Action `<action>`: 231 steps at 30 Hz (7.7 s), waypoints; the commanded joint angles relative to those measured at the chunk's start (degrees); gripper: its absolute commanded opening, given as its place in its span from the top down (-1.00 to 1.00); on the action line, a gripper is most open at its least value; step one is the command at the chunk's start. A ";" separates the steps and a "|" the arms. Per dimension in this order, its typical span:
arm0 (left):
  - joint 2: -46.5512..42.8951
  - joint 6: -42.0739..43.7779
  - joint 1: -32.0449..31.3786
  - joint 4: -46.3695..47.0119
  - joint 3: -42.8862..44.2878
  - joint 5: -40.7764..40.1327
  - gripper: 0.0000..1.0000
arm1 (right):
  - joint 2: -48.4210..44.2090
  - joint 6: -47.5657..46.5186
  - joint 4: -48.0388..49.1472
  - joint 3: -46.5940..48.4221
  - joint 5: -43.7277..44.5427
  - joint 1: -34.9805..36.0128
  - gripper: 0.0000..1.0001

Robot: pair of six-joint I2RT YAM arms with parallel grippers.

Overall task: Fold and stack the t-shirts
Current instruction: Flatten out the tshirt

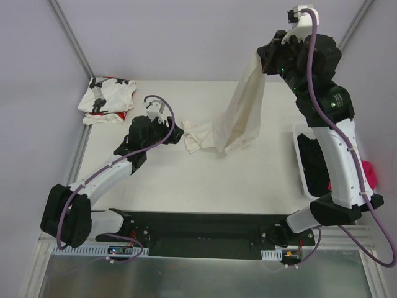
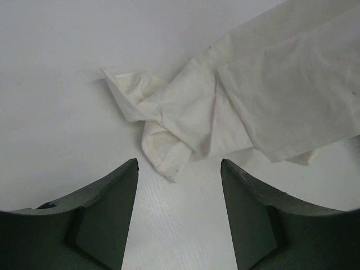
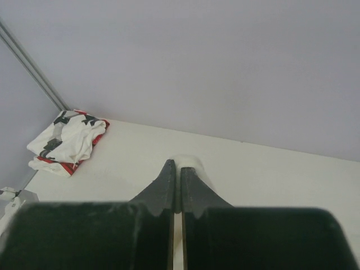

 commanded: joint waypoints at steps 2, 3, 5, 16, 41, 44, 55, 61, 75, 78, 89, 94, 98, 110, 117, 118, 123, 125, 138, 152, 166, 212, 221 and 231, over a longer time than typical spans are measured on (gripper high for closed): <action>2.03 -2.22 -0.07 4.63 2.26 3.88 -0.19 | 1.34 -1.99 1.18 0.46 2.56 -0.02 0.99; 3.16 -2.22 -0.16 5.33 2.25 4.66 -0.18 | 1.69 -1.99 1.10 0.73 2.56 0.07 0.98; 4.75 -2.66 -0.16 9.63 1.82 8.87 -0.19 | 2.04 -1.90 1.10 1.17 2.30 -0.02 0.98; 28.64 2.43 -2.79 20.81 14.02 40.43 -0.57 | 3.98 -2.08 -0.05 1.87 2.83 -0.11 0.98; 39.46 24.24 -24.94 8.77 26.06 -8.58 -0.99 | 4.07 4.78 0.13 -4.27 -5.70 -5.11 0.99; 41.31 24.58 -25.73 8.15 27.74 -13.07 -0.98 | 3.19 5.39 0.57 -5.16 -7.10 -5.82 0.98; 45.53 25.38 -26.44 6.83 32.05 -17.83 -0.77 | 2.57 7.24 2.06 -6.92 -10.71 -7.75 0.98; 45.28 24.85 -27.14 4.46 34.24 -15.55 -0.41 | 3.27 7.50 2.15 -6.21 -11.41 -8.54 0.98; 45.19 24.76 -27.76 2.44 36.09 -19.14 1.00 | 3.45 9.70 2.68 -7.00 -13.52 -10.12 0.98; 42.74 25.64 -27.76 2.26 35.21 -22.64 1.00 | 3.54 9.79 2.59 -7.18 -13.43 -10.48 0.98; 31.05 31.97 -25.12 -7.66 44.52 -34.17 1.00 | 3.98 9.79 1.71 -7.71 -13.87 -11.44 0.98; 28.22 38.38 -23.28 -9.77 52.51 -37.33 1.00 | 4.50 9.17 0.66 -7.01 -15.19 -11.44 0.98; 26.30 41.28 -22.40 -12.06 57.44 -39.53 1.00 | 4.51 8.73 0.13 -6.74 -15.81 -11.44 0.98; 21.38 47.53 -17.48 -13.82 67.82 -48.67 1.00 | 2.84 8.91 0.21 -7.88 -18.79 -11.36 0.99; 19.17 48.23 -14.75 -13.82 68.79 -51.57 1.00 | -0.86 8.39 3.29 -13.33 -18.88 -11.36 0.98; 19.08 48.14 -14.40 -13.82 68.96 -52.45 1.00 | -1.12 6.90 3.47 -13.59 -19.06 -11.36 0.98; 18.03 46.74 -10.80 -13.73 69.93 -53.42 1.00 | -0.94 6.45 4.52 -16.05 -20.90 -11.36 0.98; 17.76 47.26 -10.18 -13.73 71.06 -53.51 1.00 | -0.59 6.62 5.13 -16.76 -21.08 -11.36 0.98; 19.17 45.86 -7.89 -13.65 68.27 -51.84 1.00 | 0.64 6.19 7.07 -21.94 -12.85 -11.53 0.98; 18.46 38.83 -6.84 -12.42 56.75 -47.19 1.00 | -1.12 7.50 9.45 -29.15 4.83 -13.02 0.99; 17.85 24.09 -6.84 -8.72 42.26 -33.76 1.00 | -2.87 10.14 5.22 -32.05 11.97 -13.11 0.98; 50.10 3.85 -20.72 -5.38 55.16 1.77 1.00 | -7.79 14.97 7.86 -35.48 -12.55 -9.68 -0.15; 55.11 2.09 -23.19 -6.53 55.60 5.20 0.13 | -12.19 14.97 8.13 -37.33 -13.17 -13.46 -0.15; 51.35 9.63 -22.22 -9.69 57.63 0.90 -0.66 | -15.70 14.71 8.21 -39.61 -12.47 -15.40 -0.06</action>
